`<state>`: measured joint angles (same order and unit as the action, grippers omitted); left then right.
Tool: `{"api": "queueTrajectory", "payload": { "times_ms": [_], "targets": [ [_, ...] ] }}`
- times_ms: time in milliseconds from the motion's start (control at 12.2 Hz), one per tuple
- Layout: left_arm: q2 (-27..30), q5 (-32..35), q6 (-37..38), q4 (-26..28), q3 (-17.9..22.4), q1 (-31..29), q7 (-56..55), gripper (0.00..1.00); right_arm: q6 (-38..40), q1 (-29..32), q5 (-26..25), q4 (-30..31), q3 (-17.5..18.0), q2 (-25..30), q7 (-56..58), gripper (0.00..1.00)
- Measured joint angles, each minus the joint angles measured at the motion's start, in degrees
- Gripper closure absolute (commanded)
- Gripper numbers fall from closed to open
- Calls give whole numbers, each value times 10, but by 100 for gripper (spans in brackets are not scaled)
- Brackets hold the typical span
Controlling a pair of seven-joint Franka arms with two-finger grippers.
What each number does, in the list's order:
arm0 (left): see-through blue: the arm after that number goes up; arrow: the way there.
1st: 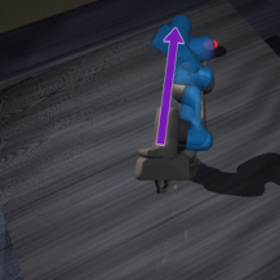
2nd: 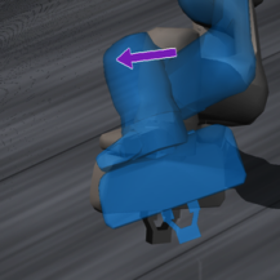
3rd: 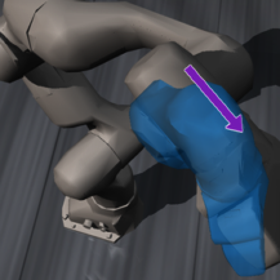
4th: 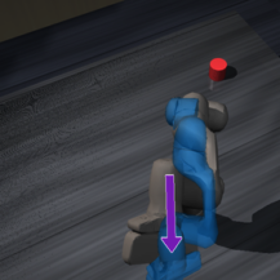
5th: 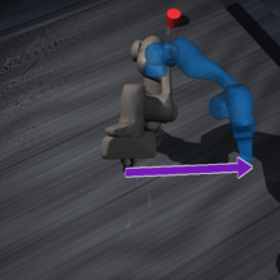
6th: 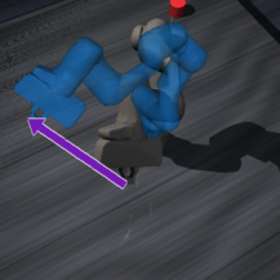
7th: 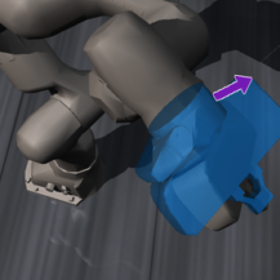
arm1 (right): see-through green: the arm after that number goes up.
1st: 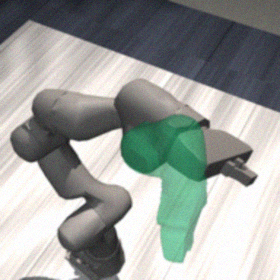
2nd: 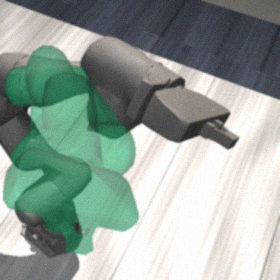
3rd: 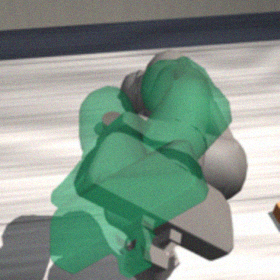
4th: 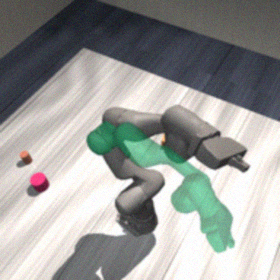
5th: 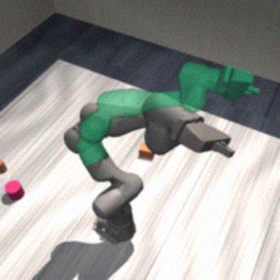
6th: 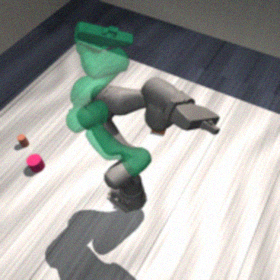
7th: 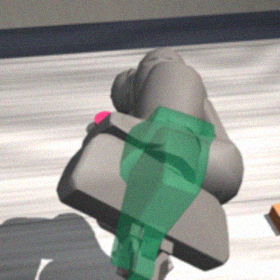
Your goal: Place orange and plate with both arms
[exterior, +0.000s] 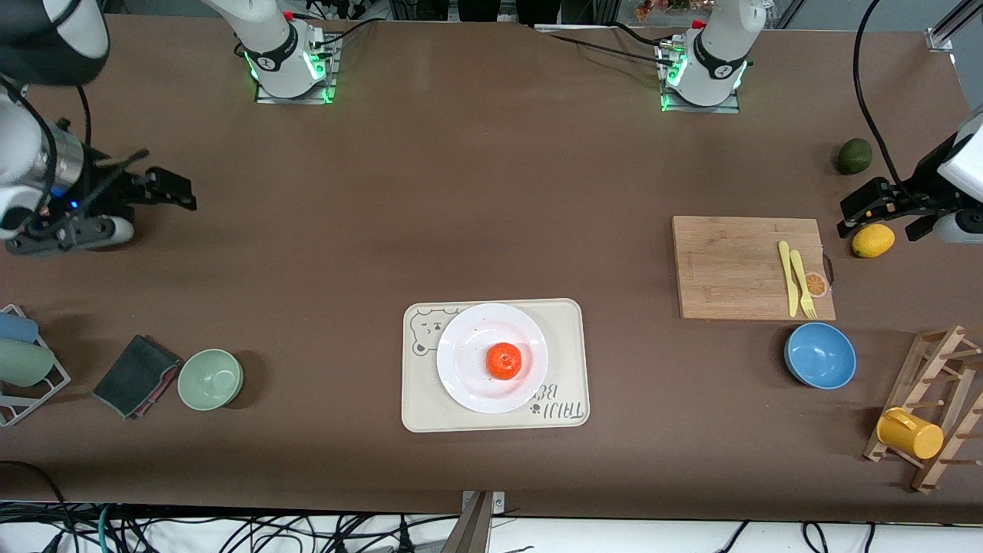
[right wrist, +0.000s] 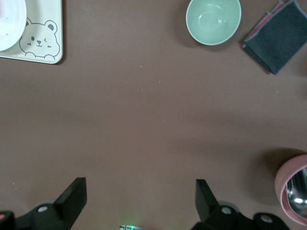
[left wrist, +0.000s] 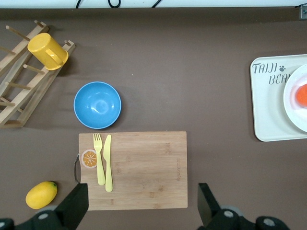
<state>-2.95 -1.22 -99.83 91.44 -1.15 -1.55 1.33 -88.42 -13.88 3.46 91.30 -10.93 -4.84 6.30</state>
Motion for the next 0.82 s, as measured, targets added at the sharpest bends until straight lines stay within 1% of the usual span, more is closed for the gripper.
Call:
{"api": "queueTrajectory", "payload": {
  "times_ms": [163, 245, 408, 490, 653, 816],
  "targets": [
    [0, 0, 0, 0, 0, 0, 0, 0, -5, 48, -29, 37, 48, 42, -14, 0],
    [0, 0, 0, 0, 0, 0, 0, 0, -9, 67, -46, 44, 62, 52, -14, 0],
    [0, 0, 0, 0, 0, 0, 0, 0, -24, 92, -54, 54, 66, 50, -14, 0],
    [0, 0, 0, 0, 0, 0, 0, 0, -35, 101, -42, 58, 66, 47, -14, 0],
    [0, 0, 0, 0, 0, 0, 0, 0, -69, 108, -2, 59, 66, 45, -18, 0],
    [0, 0, 0, 0, 0, 0, 0, 0, -81, 109, 5, 57, 62, 52, -21, 0]
  ]
}}
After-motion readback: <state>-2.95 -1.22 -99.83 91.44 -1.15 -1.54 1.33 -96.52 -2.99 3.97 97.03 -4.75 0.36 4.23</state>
